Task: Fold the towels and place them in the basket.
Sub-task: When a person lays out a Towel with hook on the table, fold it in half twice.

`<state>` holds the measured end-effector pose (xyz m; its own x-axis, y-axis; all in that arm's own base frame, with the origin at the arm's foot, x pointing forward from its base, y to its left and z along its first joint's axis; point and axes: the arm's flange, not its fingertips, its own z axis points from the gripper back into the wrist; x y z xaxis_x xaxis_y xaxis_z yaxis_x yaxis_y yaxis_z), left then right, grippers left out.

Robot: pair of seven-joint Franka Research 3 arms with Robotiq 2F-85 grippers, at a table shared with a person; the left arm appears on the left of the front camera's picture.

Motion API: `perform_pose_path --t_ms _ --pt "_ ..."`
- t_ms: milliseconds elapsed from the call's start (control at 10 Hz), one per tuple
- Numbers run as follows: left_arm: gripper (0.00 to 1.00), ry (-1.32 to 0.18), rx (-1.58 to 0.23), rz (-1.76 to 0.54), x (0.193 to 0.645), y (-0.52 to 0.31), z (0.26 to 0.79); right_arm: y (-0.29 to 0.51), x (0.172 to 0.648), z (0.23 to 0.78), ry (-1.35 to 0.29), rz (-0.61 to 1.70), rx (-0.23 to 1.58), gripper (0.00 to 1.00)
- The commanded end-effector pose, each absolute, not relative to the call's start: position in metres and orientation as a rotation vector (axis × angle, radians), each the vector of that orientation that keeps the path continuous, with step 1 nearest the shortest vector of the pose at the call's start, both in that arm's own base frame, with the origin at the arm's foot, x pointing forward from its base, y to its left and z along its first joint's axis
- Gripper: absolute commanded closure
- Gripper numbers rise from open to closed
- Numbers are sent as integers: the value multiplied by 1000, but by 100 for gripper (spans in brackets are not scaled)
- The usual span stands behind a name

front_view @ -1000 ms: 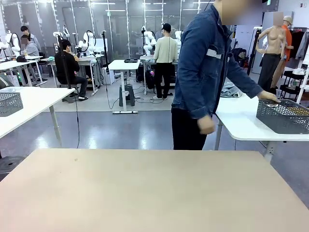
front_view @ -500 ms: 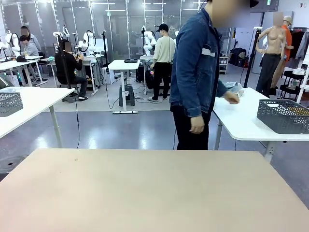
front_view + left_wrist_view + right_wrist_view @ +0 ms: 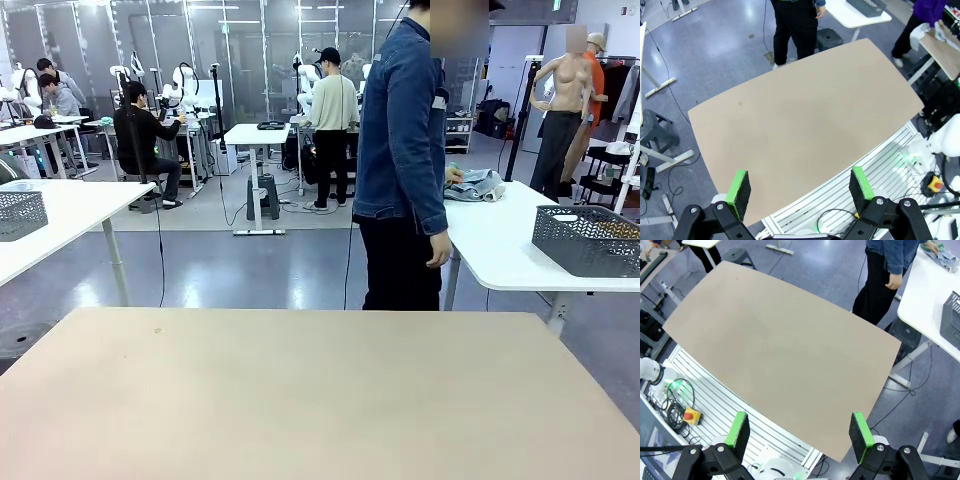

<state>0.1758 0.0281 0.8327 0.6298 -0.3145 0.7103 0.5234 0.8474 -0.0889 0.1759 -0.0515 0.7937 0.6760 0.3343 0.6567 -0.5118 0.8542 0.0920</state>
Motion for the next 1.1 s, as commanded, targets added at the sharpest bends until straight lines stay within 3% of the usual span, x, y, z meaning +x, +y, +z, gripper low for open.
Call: perform_pose_path --t_ms 0,1000 --pt "0 -749 -301 -490 175 28 833 -52 175 793 -677 487 285 0" --pt "0 -749 -301 -490 175 28 833 -52 175 793 -677 487 285 0"
